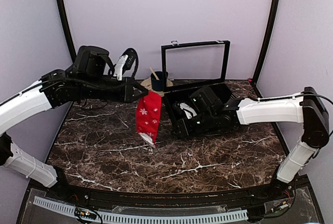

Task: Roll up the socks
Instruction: Put down the sock at the center of the board.

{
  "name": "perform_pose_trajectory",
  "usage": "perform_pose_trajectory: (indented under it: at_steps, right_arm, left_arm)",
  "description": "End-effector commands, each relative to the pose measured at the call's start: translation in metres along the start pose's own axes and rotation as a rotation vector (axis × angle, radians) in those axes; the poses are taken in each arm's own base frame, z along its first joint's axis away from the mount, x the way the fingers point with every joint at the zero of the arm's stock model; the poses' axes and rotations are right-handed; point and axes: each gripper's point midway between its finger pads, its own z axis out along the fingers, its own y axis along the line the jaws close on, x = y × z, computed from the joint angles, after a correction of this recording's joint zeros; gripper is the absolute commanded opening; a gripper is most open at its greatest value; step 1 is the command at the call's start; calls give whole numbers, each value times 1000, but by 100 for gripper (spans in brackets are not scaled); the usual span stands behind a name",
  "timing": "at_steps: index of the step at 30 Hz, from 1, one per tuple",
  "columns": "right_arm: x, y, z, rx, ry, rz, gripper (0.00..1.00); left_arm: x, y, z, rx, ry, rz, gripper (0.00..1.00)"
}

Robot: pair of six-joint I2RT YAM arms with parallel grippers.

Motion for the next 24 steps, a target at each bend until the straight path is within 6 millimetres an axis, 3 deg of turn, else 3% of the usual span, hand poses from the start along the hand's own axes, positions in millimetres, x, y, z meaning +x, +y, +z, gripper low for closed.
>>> perform_pose_trajectory:
  at_steps: [1, 4, 8, 14, 17, 24]
  right_arm:
    - [-11, 8, -11, -12, -51, -39, 37]
    - [-12, 8, -12, -5, -48, -45, 37]
    - [-14, 8, -14, 5, -49, -55, 37]
    - [-19, 16, -15, -21, -40, -75, 37]
    - [-16, 15, -8, -25, -12, -77, 37]
    - [-26, 22, -3, -43, -6, -91, 37]
  left_arm:
    - [7, 16, -41, -148, 15, -109, 0]
    - [29, 32, -47, -215, 51, -236, 0]
    - [56, 37, -49, -236, 93, -363, 0]
    - [99, 62, -39, -335, 179, -444, 0]
    - [104, 84, -28, -394, 175, -465, 0]
    - [76, 120, 13, -315, 74, -545, 0]
